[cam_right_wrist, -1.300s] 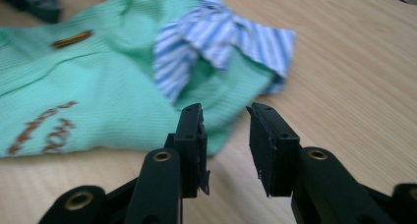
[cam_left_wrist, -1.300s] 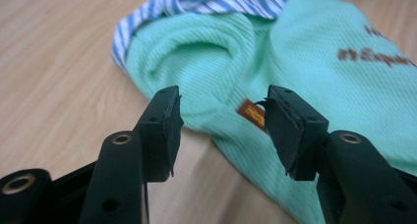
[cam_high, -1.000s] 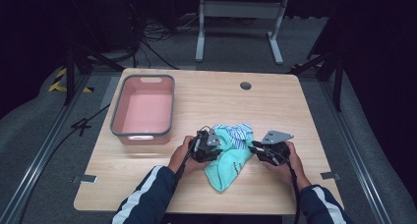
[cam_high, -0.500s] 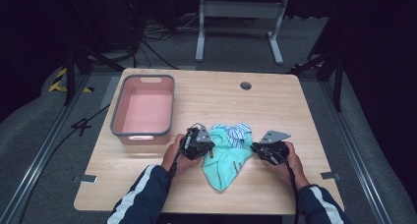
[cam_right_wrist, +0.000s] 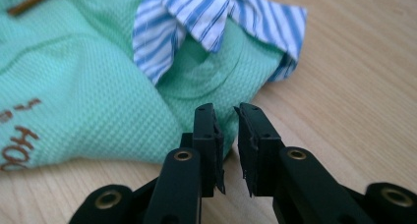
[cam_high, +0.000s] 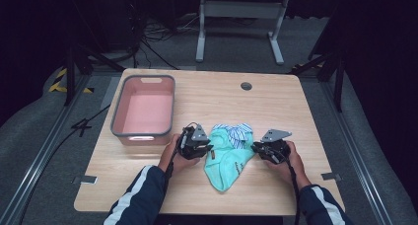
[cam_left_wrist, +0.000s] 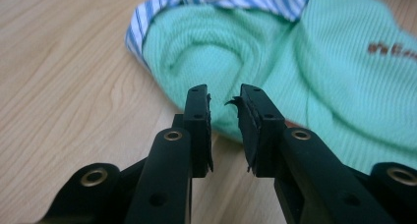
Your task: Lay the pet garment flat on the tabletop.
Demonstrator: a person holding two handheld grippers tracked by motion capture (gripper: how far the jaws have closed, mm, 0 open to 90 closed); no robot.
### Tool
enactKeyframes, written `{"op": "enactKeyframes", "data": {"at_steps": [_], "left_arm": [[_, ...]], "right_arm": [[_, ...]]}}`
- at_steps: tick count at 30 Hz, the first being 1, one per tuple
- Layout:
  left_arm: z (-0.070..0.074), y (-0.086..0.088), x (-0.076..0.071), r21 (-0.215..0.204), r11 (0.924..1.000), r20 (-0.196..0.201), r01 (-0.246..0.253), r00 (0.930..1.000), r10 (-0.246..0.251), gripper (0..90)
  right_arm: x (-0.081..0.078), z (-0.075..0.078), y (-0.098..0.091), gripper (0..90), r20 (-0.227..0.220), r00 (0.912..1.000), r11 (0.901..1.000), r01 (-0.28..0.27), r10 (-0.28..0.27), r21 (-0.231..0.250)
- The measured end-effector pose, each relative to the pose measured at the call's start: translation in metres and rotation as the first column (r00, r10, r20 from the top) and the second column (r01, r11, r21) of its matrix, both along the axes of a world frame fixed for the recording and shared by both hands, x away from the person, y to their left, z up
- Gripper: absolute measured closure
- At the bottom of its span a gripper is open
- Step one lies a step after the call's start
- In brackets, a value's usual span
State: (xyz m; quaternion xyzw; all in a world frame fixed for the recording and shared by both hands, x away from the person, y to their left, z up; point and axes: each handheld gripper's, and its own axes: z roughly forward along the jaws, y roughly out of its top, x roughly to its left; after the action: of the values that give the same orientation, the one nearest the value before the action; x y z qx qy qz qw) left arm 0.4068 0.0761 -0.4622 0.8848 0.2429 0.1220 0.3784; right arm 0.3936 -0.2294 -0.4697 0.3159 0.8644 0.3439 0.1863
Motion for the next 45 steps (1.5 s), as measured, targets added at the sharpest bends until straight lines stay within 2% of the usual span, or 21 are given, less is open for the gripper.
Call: {"op": "enactKeyframes", "data": {"at_steps": [2,4,6,9,12,14,17,18,21,24,27,28,29,32,33,34,36,38,42,43,45], "left_arm": [[0.001,-0.003,0.005,0.003,0.9997,0.009,-0.024,0.9997,0.024,68.0],[0.002,-0.009,0.01,0.014,0.999,0.023,-0.042,0.9989,0.042,65.8],[0.001,-0.014,0.016,0.034,0.9979,0.031,-0.055,0.9981,0.054,64.4],[-0.003,-0.021,0.025,0.062,0.9953,0.037,-0.074,0.9967,0.072,65.1],[-0.011,-0.023,0.031,0.094,0.9915,0.016,-0.09,0.9959,0.088,70.0],[-0.014,-0.02,0.033,0.068,0.993,-0.001,-0.097,0.9953,0.097,76.8],[-0.014,-0.014,0.035,0.061,0.9929,-0.01,-0.102,0.9946,0.103,85.8],[-0.013,-0.012,0.035,0.066,0.9931,-0.005,-0.097,0.9952,0.097,87.0],[-0.013,-0.006,0.035,0.05,0.9937,-0.025,-0.101,0.9944,0.102,87.4],[-0.011,0.0,0.033,0.018,0.9946,-0.026,-0.102,0.9944,0.102,87.2],[-0.009,0.002,0.03,0.009,0.9934,-0.014,-0.114,0.9933,0.114,84.1],[-0.005,0.003,0.025,-0.006,0.9917,0.008,-0.128,0.9917,0.128,71.5],[-0.004,0.003,0.023,-0.018,0.9937,0.001,-0.111,0.9938,0.111,70.9],[-0.001,0.003,0.015,-0.013,0.997,0.025,-0.076,0.9967,0.077,65.1],[0.001,0.001,0.007,-0.005,0.9997,0.024,-0.024,0.9994,0.024,63.3],[0.002,0.0,0.002,0.006,0.9999,0.024,-0.009,0.9997,0.009,62.7],[0.001,-0.001,-0.006,0.023,0.9992,0.015,0.034,0.9993,-0.034,64.5],[-0.001,0.0,-0.013,0.061,0.9958,0.006,0.069,0.9976,-0.069,65.6],[-0.009,0.004,-0.019,0.064,0.9941,-0.018,0.087,0.9961,-0.086,65.1],[-0.01,0.005,-0.019,0.052,0.9945,-0.021,0.091,0.9957,-0.09,64.6],[-0.011,0.007,-0.02,0.04,0.995,-0.03,0.092,0.9954,-0.091,62.6]], "right_arm": [[0.001,0.004,-0.001,76.7,0.016,0.9999,0.9998,0.006,-0.006,0.017],[0.001,0.007,0.0,75.9,0.04,0.9992,0.9995,0.01,-0.011,0.029],[0.004,0.008,0.003,74.7,0.041,0.9991,0.9992,0.009,-0.011,0.039],[0.008,0.005,0.008,73.2,0.046,0.9987,0.9992,0.017,-0.019,0.036],[0.011,0.001,0.009,73.1,0.037,0.9989,0.9988,0.027,-0.028,0.04],[0.013,-0.002,0.009,73.4,0.021,0.9992,0.9987,0.034,-0.035,0.039],[0.015,-0.007,0.007,75.2,0.011,0.9986,0.9987,0.052,-0.052,0.003],[0.016,-0.007,0.005,75.3,0.006,0.9983,0.9983,0.057,-0.057,0.012],[0.017,-0.007,0.001,75.8,0.009,0.9972,0.9973,0.074,-0.074,0.002],[0.018,-0.007,-0.001,74.8,0.007,0.9968,0.9968,0.08,-0.08,0.005],[0.016,-0.004,0.0,72.5,0.01,0.9976,0.9975,0.069,-0.069,0.015],[0.012,0.0,0.002,71.0,0.02,0.9987,0.9983,0.047,-0.048,0.036],[0.01,0.003,0.003,70.9,0.028,0.999,0.9983,0.033,-0.034,0.048],[-0.002,0.015,0.012,69.7,0.053,0.9983,0.9965,-0.03,0.026,0.078],[-0.007,0.019,0.018,68.5,0.056,0.9967,0.9934,-0.064,0.059,0.096],[-0.01,0.021,0.022,67.9,0.052,0.9953,0.9908,-0.087,0.082,0.104],[-0.017,0.023,0.037,66.8,0.055,0.9893,0.9858,-0.14,0.135,0.093],[-0.025,0.022,0.052,65.2,0.045,0.9813,0.9781,-0.19,0.187,0.084],[-0.034,0.016,0.078,60.5,0.018,0.9657,0.964,-0.26,0.259,0.057],[-0.036,0.013,0.084,58.5,0.004,0.9621,0.961,-0.272,0.273,0.048],[-0.035,0.01,0.09,54.9,-0.004,0.9617,0.9612,-0.274,0.274,0.032]]}}
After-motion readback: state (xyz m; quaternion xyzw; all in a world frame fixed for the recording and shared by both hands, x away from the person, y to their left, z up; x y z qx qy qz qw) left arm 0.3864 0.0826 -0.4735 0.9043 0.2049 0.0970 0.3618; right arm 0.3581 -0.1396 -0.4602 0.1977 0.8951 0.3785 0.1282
